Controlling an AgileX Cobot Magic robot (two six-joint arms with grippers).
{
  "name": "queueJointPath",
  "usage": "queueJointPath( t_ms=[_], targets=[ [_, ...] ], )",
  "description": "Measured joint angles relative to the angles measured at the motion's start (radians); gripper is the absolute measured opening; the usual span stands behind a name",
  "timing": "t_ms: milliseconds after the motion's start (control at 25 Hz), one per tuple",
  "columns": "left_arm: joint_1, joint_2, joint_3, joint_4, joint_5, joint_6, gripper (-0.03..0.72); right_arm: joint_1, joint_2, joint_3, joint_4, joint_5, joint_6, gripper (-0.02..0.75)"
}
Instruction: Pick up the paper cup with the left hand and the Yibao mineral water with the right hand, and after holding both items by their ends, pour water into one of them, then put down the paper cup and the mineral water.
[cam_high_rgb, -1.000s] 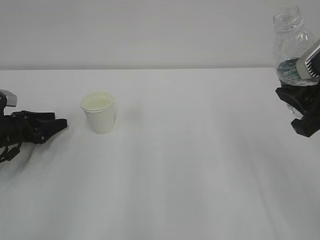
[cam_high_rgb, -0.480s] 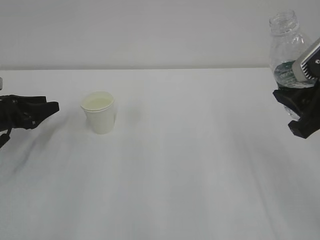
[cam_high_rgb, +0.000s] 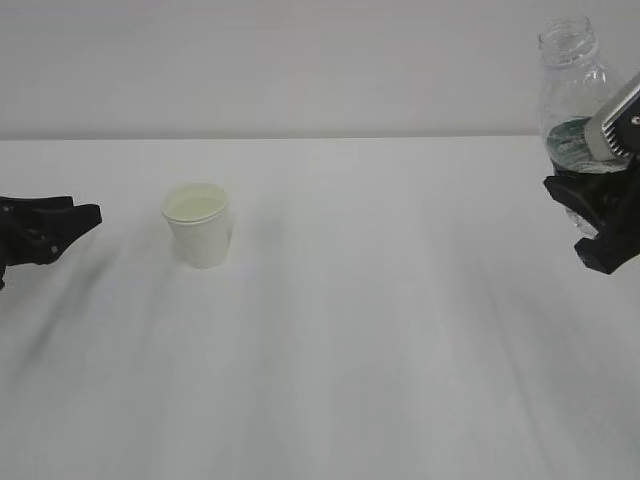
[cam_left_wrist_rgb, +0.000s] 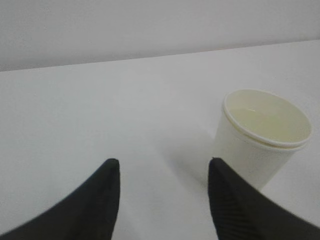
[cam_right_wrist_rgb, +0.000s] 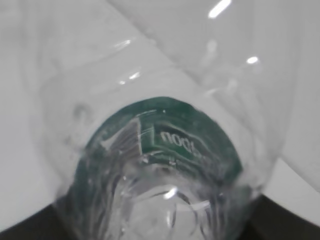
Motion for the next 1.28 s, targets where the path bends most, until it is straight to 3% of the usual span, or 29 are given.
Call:
queueJointPath(
  t_ms=[840, 1280],
  targets=[
    [0.000, -0.278, 0.295, -0.164, 0.000, 0.086, 0.376, 0.000, 0.000, 0.000, 0.009, -0.052, 0.024, 0.405],
    [0.000, -0.379, 0.460, -0.364, 0.000, 0.143, 0.351, 0.000, 0.025, 0.000, 0.104, -0.121, 0.032, 0.405]
  ],
)
